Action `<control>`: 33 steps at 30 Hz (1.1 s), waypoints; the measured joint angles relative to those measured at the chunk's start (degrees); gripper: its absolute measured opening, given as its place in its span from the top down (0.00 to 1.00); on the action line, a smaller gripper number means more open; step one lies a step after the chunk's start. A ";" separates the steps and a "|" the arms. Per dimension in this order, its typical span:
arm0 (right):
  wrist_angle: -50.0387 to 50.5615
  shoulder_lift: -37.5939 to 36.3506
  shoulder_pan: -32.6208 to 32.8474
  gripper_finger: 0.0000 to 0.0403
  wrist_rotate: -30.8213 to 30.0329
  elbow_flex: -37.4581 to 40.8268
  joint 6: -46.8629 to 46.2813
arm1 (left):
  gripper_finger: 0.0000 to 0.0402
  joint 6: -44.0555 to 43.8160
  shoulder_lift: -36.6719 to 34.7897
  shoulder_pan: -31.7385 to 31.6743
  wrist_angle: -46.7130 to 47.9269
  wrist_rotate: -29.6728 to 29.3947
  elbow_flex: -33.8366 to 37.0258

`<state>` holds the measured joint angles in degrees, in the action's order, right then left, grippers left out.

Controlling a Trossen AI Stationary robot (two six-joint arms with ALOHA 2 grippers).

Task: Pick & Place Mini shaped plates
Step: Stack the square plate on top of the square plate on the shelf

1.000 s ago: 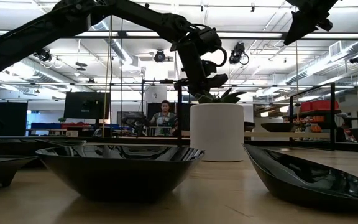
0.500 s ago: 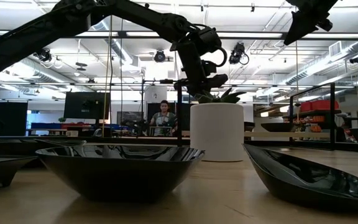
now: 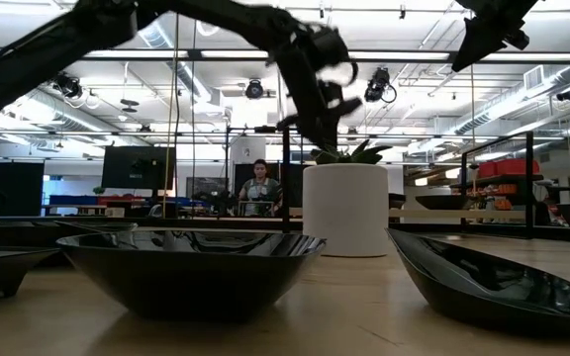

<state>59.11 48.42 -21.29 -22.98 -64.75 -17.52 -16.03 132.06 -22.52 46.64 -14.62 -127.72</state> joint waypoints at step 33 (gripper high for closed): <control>2.19 3.43 0.00 0.98 -0.57 0.00 2.32 | 0.89 -16.79 -24.68 24.26 30.03 6.22 22.26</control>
<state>61.30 51.85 -21.30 -23.55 -64.75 -15.20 -32.81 107.38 1.74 76.68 -8.41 -105.46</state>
